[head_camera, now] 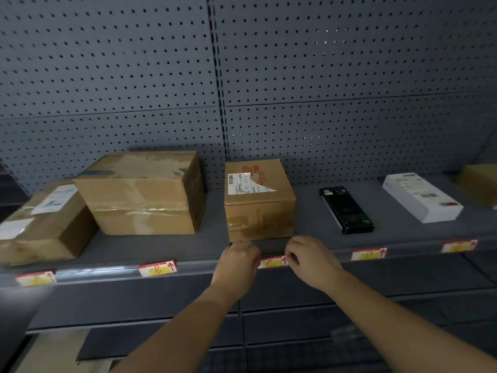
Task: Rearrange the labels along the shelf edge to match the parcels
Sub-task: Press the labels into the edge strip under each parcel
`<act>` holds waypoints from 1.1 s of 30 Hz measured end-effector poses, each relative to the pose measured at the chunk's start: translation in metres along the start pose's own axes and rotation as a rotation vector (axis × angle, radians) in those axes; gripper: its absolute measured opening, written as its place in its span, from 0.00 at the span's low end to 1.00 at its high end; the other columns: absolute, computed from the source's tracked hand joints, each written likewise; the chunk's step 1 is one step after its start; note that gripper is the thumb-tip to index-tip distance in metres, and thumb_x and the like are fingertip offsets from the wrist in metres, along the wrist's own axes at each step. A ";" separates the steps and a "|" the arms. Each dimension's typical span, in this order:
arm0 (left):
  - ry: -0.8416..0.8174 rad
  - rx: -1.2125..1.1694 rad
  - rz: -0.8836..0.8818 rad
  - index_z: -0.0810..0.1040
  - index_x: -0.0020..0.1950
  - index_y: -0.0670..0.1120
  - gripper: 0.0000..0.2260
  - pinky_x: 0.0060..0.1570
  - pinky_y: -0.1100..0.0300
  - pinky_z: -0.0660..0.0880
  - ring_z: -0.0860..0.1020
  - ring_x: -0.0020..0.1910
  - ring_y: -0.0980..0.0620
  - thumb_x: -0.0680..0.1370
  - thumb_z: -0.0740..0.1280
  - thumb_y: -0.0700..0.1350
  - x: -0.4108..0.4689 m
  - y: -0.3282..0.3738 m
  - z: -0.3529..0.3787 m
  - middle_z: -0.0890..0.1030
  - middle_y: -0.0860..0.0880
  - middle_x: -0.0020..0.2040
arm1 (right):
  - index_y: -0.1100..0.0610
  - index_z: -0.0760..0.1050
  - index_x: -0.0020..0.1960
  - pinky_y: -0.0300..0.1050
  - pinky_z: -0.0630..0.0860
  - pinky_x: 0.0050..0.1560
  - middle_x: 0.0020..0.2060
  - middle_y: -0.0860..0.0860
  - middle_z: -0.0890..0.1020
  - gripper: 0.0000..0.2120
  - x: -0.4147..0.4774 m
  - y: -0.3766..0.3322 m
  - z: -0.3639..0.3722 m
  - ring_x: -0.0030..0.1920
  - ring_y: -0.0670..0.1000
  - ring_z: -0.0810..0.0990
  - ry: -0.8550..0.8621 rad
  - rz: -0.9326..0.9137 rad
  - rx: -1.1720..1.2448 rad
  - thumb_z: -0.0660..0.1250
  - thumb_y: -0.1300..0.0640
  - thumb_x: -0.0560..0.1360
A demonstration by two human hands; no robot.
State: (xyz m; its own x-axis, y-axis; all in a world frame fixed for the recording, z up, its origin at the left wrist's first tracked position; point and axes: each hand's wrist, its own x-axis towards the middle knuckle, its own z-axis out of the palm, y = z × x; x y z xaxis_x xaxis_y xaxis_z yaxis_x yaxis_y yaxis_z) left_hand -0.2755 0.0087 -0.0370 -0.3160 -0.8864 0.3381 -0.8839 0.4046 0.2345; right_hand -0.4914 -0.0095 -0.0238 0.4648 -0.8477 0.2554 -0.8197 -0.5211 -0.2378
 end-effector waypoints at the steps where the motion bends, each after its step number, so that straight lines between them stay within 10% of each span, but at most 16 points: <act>1: -0.002 -0.001 -0.004 0.79 0.44 0.50 0.04 0.45 0.58 0.72 0.74 0.46 0.51 0.75 0.68 0.41 0.000 0.000 0.001 0.78 0.52 0.45 | 0.54 0.80 0.46 0.46 0.76 0.48 0.47 0.48 0.79 0.05 0.001 0.000 -0.001 0.48 0.49 0.76 -0.003 -0.002 0.001 0.66 0.56 0.78; 33: -0.024 -0.132 -0.083 0.77 0.45 0.50 0.03 0.47 0.57 0.75 0.74 0.46 0.52 0.76 0.67 0.42 -0.004 -0.015 0.001 0.76 0.52 0.46 | 0.54 0.81 0.49 0.42 0.77 0.50 0.48 0.46 0.79 0.04 0.010 -0.005 0.003 0.50 0.47 0.77 -0.036 0.020 0.076 0.67 0.56 0.77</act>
State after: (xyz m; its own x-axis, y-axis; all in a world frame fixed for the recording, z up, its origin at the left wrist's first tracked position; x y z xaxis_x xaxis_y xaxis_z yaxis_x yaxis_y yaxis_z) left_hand -0.2619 0.0059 -0.0429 -0.2529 -0.9227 0.2911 -0.8548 0.3540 0.3796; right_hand -0.4821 -0.0154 -0.0232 0.4616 -0.8602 0.2167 -0.8017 -0.5091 -0.3132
